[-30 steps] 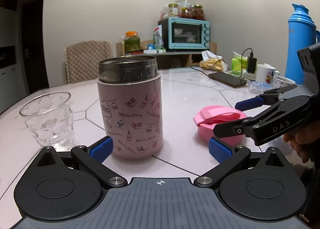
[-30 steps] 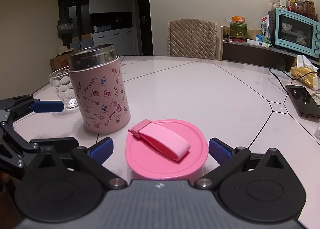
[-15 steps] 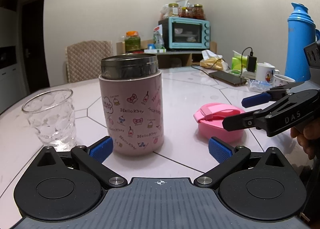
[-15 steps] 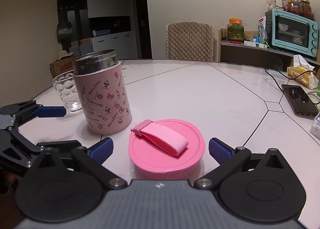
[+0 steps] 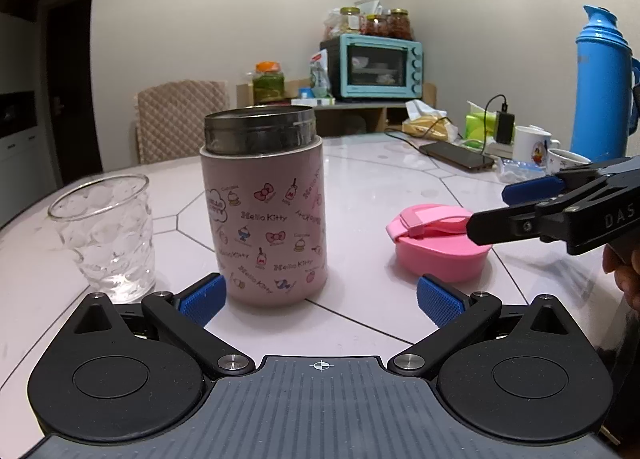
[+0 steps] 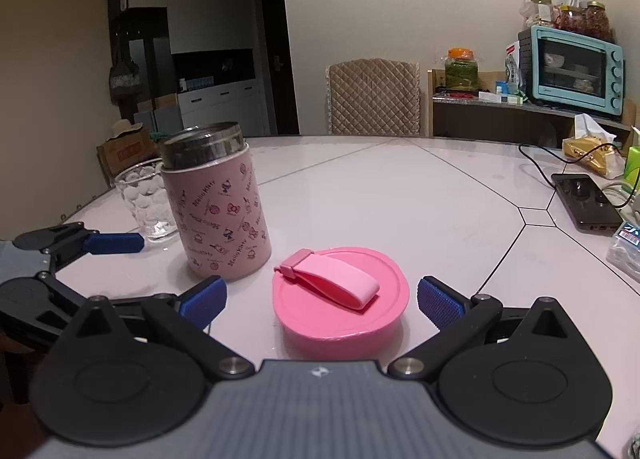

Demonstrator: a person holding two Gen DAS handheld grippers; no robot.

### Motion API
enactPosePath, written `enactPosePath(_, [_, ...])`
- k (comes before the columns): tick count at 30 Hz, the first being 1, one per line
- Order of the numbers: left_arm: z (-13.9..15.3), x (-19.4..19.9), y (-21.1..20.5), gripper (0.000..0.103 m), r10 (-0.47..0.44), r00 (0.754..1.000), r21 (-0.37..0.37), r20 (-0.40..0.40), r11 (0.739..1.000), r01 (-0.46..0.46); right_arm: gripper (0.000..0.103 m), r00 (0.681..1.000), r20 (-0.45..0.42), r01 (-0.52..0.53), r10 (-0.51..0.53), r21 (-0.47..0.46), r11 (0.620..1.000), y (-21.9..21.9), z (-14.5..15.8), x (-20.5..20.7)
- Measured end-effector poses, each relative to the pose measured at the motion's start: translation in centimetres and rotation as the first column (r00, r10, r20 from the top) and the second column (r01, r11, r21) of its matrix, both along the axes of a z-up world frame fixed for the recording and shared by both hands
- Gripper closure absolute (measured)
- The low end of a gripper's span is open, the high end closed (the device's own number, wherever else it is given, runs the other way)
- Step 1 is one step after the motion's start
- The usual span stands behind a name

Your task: Unscrew bottle cap and pour

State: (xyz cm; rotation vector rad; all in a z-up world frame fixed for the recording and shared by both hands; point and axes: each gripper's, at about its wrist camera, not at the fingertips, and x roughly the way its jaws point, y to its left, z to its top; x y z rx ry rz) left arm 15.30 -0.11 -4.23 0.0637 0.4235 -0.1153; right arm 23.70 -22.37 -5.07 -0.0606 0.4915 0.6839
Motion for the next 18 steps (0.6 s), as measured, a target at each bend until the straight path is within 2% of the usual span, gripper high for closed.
enactPosePath(18, [0.7, -1.2, -0.6, 0.0, 0.032, 0.999, -0.005, 0.019, 0.999, -0.032, 0.0, 0.997, 0.03, 0.064, -0.066, 0.063, 0.996, -1.0, 1.3, -3.1])
